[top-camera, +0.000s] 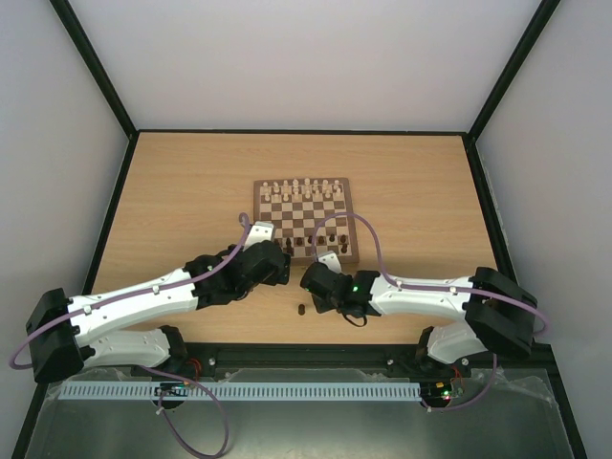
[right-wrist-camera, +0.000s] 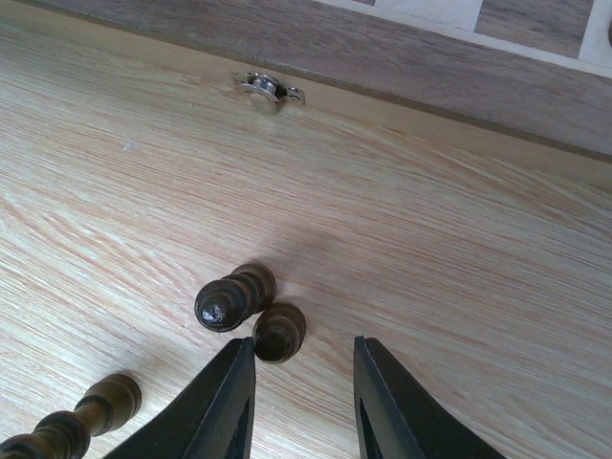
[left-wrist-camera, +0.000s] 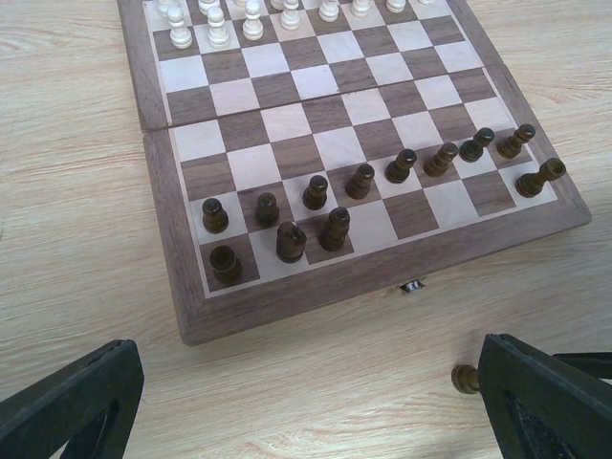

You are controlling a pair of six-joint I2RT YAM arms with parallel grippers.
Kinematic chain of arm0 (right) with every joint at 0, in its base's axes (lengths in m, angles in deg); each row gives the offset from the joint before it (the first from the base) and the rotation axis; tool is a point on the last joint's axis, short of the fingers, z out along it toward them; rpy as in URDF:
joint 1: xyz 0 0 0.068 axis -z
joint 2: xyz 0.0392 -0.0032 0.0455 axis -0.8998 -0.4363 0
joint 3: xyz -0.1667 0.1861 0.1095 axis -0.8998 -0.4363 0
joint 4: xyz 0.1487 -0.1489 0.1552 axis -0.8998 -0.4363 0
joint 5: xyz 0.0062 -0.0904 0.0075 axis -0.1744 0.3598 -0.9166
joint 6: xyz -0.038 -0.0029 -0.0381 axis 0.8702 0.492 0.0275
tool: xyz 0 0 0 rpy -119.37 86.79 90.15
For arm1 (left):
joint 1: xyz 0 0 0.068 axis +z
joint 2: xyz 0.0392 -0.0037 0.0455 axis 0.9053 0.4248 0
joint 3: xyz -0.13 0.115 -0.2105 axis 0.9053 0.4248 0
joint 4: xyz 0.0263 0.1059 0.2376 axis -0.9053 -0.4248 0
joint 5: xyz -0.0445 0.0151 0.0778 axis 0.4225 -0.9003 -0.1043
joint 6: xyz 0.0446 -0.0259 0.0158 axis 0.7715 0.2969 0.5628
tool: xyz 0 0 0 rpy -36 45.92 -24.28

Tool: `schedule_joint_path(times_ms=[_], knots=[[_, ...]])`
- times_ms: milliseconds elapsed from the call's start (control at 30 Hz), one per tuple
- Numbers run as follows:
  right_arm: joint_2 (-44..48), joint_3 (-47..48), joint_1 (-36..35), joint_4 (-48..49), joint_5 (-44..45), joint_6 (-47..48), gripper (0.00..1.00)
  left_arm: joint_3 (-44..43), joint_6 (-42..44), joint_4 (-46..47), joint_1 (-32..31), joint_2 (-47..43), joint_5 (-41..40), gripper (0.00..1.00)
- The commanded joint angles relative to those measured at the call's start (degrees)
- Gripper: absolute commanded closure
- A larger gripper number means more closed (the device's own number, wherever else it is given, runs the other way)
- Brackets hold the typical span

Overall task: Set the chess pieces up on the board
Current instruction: Pick up the chess piece at the center of the board.

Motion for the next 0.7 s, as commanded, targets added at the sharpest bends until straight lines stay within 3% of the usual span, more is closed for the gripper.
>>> schedule_joint_path(times_ms=[0, 233, 667], knots=[[-1.08, 0.18, 0.3, 0.47, 0.81, 0.31, 0.71, -0.22, 0.18, -0.4, -0.15, 0.12, -1.24, 0.01], [-2.12, 0.42, 0.32, 1.1, 0.49, 0.69, 0.72, -0.05, 0.16, -0.37, -0.2, 0.12, -1.37, 0.01], [-3.86, 0.76, 0.25, 1.91, -0.14, 1.02, 0.83, 0.22, 0.18, -0.58, -0.18, -0.28, -1.59, 0.01]])
